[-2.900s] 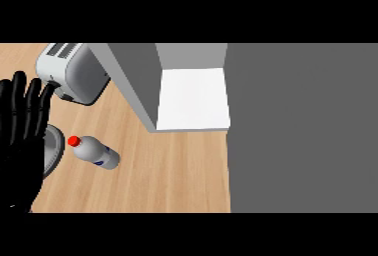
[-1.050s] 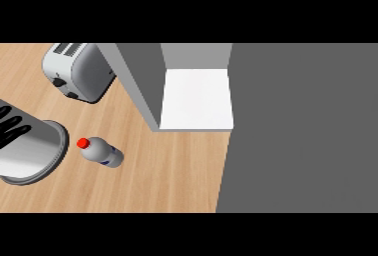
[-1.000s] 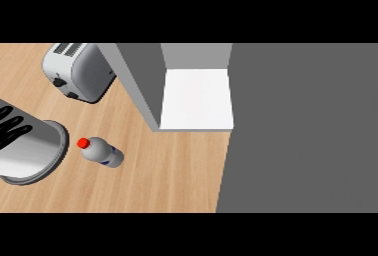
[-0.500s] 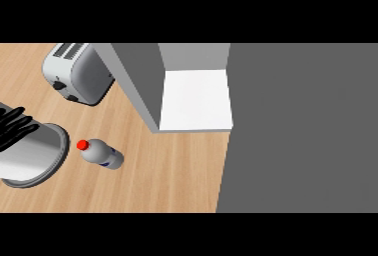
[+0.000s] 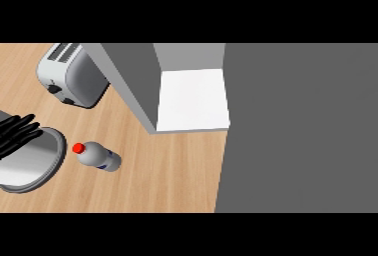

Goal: Pick up the bottled water, place it into the cabinet and close the cabinet

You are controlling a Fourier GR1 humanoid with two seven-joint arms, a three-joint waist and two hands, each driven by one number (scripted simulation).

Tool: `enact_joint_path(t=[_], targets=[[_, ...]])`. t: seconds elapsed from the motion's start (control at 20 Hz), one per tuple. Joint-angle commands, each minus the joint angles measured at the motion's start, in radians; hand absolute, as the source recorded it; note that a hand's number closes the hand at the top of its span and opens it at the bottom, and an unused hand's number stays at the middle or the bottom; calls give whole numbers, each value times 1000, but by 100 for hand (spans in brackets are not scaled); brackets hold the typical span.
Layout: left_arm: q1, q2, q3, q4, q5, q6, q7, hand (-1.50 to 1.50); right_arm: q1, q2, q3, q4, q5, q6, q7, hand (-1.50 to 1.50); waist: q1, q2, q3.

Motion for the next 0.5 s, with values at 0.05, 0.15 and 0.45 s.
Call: enact_joint_path(t=[0.05, 0.15, 0.45], targets=[[-17, -108, -50, 196, -60, -22, -22, -150, 23, 2, 41, -49, 30, -9, -1, -150, -53, 33, -43], [-34, -113, -34, 208, -98, -31, -40, -150, 13, -8, 28, -49, 15, -2, 5, -150, -54, 36, -43], [-83, -191, -41, 307, -210, -49, -100, -150, -11, 4, 30, -26, 44, -29, 9, -150, -47, 36, -44]])
